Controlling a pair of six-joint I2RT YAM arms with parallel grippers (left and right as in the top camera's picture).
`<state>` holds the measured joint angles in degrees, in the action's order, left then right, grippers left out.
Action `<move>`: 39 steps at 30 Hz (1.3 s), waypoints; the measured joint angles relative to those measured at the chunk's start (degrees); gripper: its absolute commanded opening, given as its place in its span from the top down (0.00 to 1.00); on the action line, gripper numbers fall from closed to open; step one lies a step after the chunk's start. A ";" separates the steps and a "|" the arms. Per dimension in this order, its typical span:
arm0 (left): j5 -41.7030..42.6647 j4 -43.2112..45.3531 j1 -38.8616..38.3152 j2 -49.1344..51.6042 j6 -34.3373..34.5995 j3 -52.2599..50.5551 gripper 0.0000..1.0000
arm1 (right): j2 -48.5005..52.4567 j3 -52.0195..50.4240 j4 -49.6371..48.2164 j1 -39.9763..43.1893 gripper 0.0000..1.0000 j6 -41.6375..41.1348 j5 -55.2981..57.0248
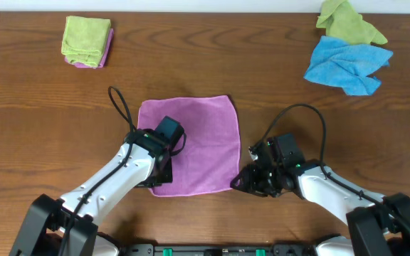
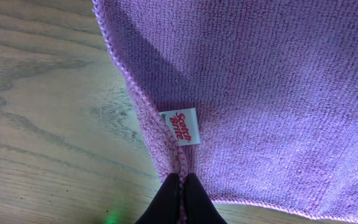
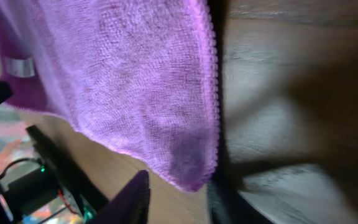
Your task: Fold the cloth
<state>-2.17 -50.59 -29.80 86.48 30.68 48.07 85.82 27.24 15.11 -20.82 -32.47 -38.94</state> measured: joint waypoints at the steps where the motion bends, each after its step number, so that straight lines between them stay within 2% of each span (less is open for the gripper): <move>1: 0.00 0.02 0.00 0.00 0.00 0.00 0.94 | 0.00 0.04 -0.13 0.00 0.65 -0.17 -0.22; 5: 0.02 0.00 0.00 0.00 0.00 0.00 0.94 | 0.00 0.02 -0.15 0.02 0.71 -1.38 0.24; 7: 0.02 0.02 0.00 0.00 0.00 0.00 0.94 | 0.00 0.02 -0.13 0.00 0.82 -2.08 1.14; 9: 0.02 0.00 0.00 0.00 0.00 0.00 0.94 | 0.07 0.02 -0.17 0.00 0.98 -2.80 2.67; 18: 0.02 -0.81 0.00 0.00 0.00 0.02 0.94 | 0.20 1.38 1.03 0.02 0.99 -4.37 5.99; 23: -0.85 -6.86 0.00 -2.01 0.02 5.20 0.94 | -0.33 10.03 15.78 0.02 0.99 -2.64 12.04; 28: -2.78 -9.01 0.35 -10.38 1.14 9.70 0.94 | -5.40 18.80 24.70 0.00 0.98 -0.28 15.67; 32: -4.11 -8.15 2.10 -14.32 3.48 9.81 0.94 | -8.79 21.81 23.63 -0.87 0.99 0.24 16.92; 39: -5.86 -2.54 5.03 -10.51 5.46 9.81 0.94 | -5.22 21.81 12.33 -2.67 0.98 -1.05 17.66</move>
<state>-8.03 -53.12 -24.77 75.96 36.14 57.89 80.60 49.06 27.44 -23.49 -33.52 -21.28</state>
